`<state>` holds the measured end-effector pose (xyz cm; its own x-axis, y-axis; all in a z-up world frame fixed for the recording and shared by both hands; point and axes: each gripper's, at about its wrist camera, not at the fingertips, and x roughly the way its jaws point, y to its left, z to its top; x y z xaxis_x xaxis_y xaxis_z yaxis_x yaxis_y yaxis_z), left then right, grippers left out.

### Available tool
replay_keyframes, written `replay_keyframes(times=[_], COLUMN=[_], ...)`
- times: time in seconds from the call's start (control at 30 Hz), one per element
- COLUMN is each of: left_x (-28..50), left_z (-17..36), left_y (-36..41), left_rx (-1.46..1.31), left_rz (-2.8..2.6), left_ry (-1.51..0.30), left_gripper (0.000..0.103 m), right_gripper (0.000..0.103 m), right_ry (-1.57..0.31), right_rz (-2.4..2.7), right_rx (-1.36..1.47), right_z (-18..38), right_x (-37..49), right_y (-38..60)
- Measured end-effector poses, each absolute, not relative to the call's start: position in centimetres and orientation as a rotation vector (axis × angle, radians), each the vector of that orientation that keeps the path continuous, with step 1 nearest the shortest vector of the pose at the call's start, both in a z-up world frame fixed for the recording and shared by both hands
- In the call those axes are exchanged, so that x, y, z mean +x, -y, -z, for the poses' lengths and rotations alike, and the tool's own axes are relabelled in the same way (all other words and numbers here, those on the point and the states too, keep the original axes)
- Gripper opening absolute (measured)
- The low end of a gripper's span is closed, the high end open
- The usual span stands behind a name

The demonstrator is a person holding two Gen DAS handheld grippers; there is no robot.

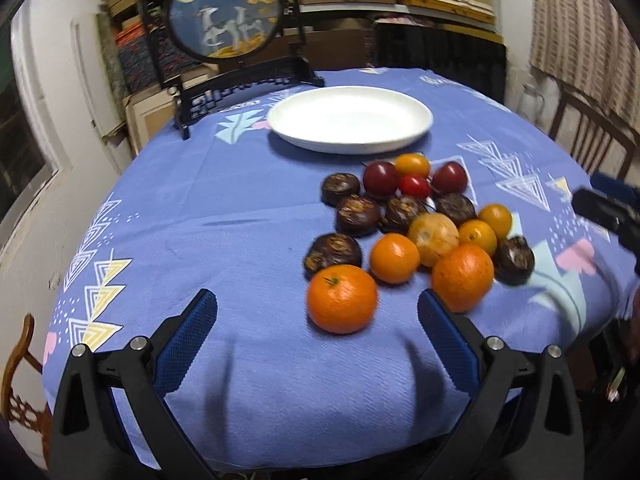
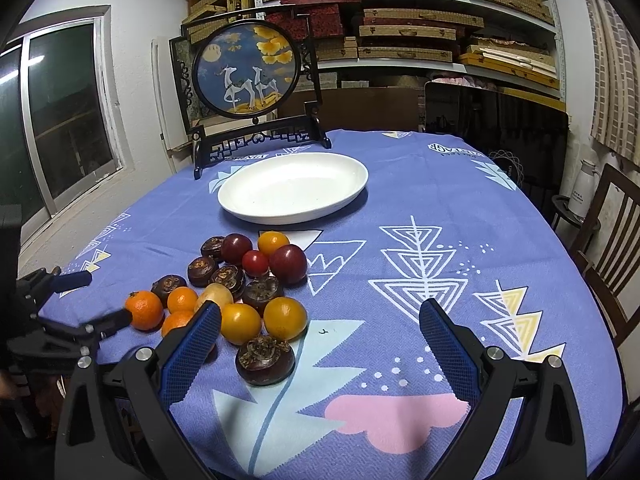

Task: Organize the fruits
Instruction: 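Grasp a mandarin with the left tool while the right tool grasps another mandarin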

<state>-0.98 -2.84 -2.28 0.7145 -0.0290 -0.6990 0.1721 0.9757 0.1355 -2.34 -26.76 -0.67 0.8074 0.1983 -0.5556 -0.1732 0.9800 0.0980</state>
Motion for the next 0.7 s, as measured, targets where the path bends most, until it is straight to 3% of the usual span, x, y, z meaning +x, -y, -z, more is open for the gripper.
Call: replay_keyframes(times=[0.43,0.47,0.5,0.57,0.7], left_x=[0.2,0.4,0.6,1.2,1.1], left_z=[3.8,4.0,4.2,5.1,5.6], left_y=[3.3,3.3,3.2,3.0,2.9], left_rx=[0.204,0.198,0.191,0.153,0.142], left_rz=[0.112,0.121,0.133,0.183,0.201], left_ry=[-0.787,-0.792,-0.804,-0.85,-0.858], left_gripper=[0.096,0.082,0.059,0.047,0.045], right_gripper=[0.099,0.099,0.099,0.099,0.099], right_ry=[-0.603,-0.604,-0.605,-0.607,-0.609], right_rz=[-0.193,-0.192,-0.192,-0.195,-0.252], right_rx=[0.057,0.058,0.059,0.058,0.048], right_z=[1.0,1.0,1.0,1.1,1.2], right_x=[-2.3,-2.3,-2.3,-2.3,-2.4], right_y=[27.5,27.5,27.5,27.6,27.1])
